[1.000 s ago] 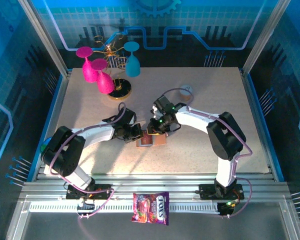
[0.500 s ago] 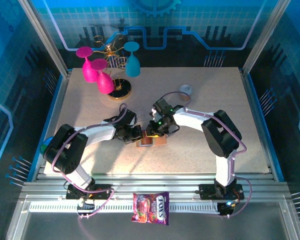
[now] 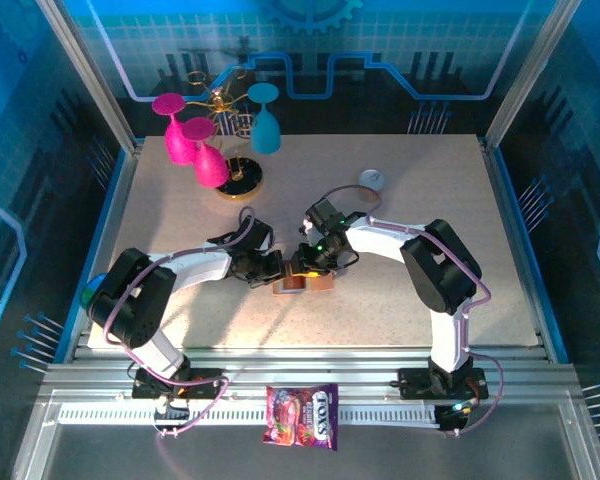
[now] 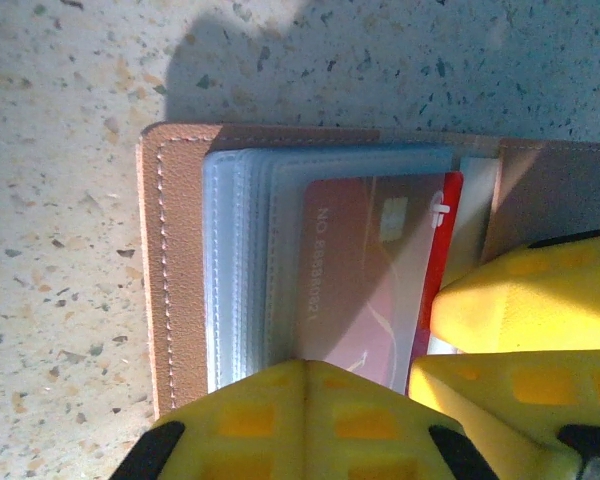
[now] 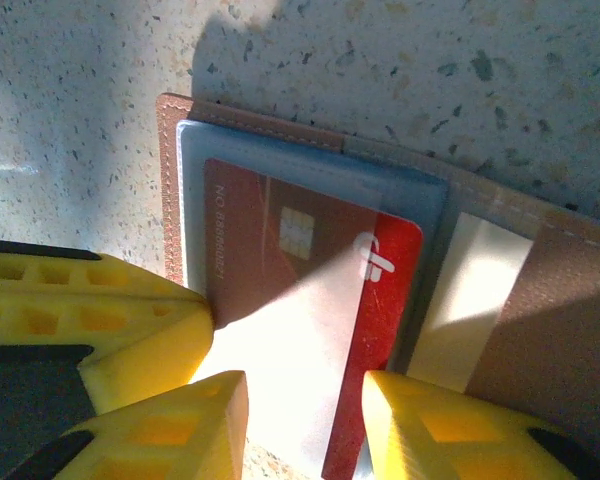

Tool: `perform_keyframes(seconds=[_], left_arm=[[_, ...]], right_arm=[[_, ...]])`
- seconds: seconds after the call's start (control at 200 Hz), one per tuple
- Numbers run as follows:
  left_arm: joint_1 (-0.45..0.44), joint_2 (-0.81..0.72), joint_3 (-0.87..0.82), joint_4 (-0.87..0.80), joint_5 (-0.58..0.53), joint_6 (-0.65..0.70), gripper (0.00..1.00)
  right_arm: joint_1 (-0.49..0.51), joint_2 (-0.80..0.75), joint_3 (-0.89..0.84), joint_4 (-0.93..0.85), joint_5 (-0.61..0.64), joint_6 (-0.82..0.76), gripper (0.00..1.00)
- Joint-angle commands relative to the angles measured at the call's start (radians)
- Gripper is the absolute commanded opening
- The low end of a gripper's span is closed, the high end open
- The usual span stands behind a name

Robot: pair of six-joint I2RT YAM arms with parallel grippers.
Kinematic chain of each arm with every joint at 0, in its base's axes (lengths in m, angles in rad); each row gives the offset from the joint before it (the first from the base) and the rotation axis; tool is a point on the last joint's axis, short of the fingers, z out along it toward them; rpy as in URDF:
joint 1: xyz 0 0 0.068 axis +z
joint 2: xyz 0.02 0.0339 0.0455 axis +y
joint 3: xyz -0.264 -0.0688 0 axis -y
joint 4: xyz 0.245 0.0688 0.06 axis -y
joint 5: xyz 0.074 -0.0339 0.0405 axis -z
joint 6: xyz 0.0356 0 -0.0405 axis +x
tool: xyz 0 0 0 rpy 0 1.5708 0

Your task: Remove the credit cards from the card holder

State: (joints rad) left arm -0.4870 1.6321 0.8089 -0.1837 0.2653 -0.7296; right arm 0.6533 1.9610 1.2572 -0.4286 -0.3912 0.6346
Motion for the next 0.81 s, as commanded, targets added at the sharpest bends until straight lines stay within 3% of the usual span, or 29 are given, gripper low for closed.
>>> perform_keyframes(seconds=[0.0,0.8], left_arm=[[0.005,0.009,0.014,-0.049,-0.012,0.019,0.0],[0.005,-0.022,0.045,-0.041,0.032,0.024,0.0]], right_arm=[[-0.007,-0.003,-0.01,-0.061,0.055,-0.018,0.39],[-0.077,-0.079,-0.077,0.027,-0.051,0.019,0.33]])
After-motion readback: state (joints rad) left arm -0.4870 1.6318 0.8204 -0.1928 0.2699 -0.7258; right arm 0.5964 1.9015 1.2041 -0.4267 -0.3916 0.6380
